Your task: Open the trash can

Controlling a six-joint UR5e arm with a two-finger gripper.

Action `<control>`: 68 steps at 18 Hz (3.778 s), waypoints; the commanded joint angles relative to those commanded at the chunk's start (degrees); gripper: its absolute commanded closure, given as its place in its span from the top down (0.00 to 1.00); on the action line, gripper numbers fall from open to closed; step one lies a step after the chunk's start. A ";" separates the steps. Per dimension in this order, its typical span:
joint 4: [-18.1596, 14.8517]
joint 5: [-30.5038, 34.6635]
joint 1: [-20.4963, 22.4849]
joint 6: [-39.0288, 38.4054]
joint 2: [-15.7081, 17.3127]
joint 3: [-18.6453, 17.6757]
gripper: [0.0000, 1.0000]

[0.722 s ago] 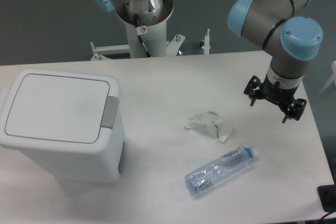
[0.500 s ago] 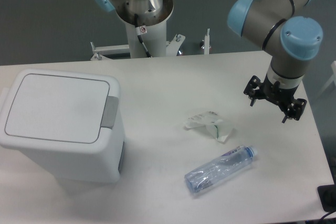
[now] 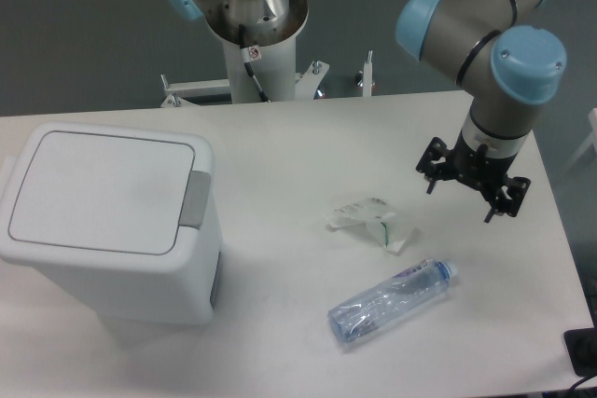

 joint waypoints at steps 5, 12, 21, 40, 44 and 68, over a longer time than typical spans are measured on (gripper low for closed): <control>0.53 -1.92 -2.11 -4.87 0.09 -0.79 1.00; 0.44 -10.54 -3.52 -14.52 3.07 1.40 1.00; -1.75 -20.82 -5.98 -23.23 4.92 6.68 1.00; 0.70 -24.70 -12.57 -35.28 10.19 -1.23 1.00; 0.79 -24.70 -14.24 -35.72 10.19 -1.84 1.00; 2.20 -20.75 -16.44 -36.07 10.55 -4.39 1.00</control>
